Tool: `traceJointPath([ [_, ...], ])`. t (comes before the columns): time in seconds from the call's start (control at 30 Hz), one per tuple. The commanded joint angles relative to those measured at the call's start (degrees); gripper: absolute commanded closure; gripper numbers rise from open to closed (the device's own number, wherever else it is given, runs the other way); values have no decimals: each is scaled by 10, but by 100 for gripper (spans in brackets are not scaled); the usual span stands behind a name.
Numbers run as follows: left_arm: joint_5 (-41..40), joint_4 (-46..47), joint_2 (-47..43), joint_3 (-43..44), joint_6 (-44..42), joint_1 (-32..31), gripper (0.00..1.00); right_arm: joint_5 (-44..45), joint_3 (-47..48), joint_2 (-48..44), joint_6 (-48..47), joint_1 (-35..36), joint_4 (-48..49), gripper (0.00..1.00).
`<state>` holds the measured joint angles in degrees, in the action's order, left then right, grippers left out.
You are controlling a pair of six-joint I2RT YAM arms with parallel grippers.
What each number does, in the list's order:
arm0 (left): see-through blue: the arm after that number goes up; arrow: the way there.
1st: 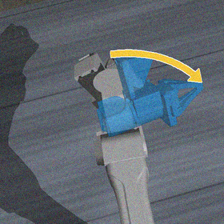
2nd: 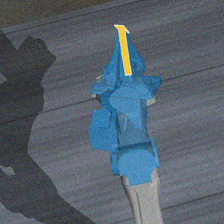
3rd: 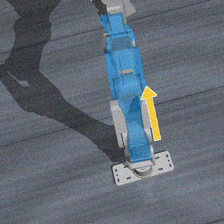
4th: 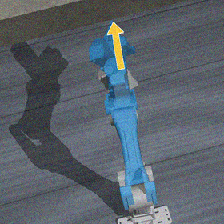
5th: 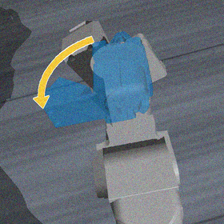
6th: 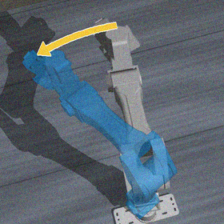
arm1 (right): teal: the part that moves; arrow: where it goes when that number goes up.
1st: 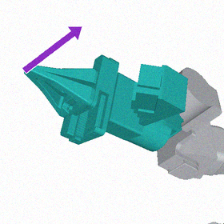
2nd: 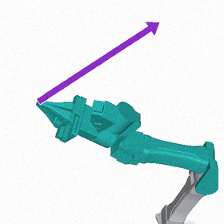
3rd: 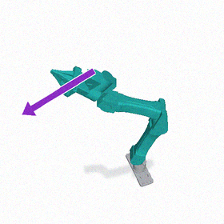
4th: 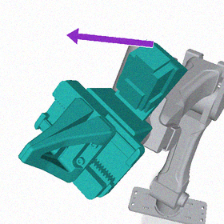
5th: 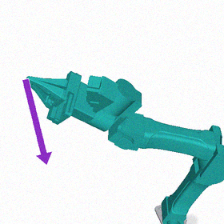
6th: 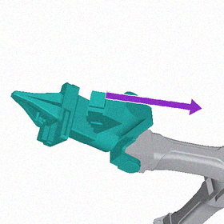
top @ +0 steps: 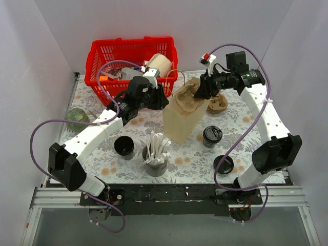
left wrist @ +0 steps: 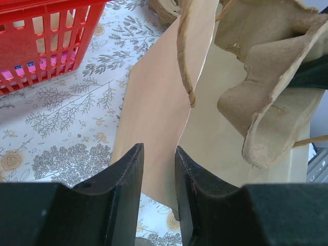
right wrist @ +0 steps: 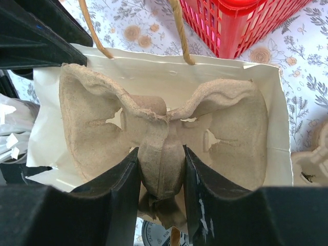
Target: Pack the takeout coffee
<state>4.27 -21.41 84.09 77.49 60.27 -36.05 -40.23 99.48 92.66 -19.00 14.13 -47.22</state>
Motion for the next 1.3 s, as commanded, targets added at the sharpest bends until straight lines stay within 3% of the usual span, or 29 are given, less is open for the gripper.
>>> traceJointPath([
  [0.0, -1, -6, -13, 3, -7, 3, 70, 48, -3, -21, -31, 19, -23, 58],
  [0.37, 7, -6, -14, 5, -6, 3, 70, 185, 1, 2, -13, 75, -46, 57],
  [0.87, 14, -3, -10, 6, -2, 3, 70, 287, -41, 17, 67, 143, -22, 53],
  [0.97, 14, -4, -9, 6, -2, 2, 70, 284, -61, 7, 78, 144, -3, 49],
  [1.2, 15, -4, -9, 6, -2, 3, 70, 307, -65, -8, 94, 145, 11, 25],
  [1.27, 14, -4, -8, 6, -2, 2, 70, 310, -62, -13, 101, 145, 18, 24],
])
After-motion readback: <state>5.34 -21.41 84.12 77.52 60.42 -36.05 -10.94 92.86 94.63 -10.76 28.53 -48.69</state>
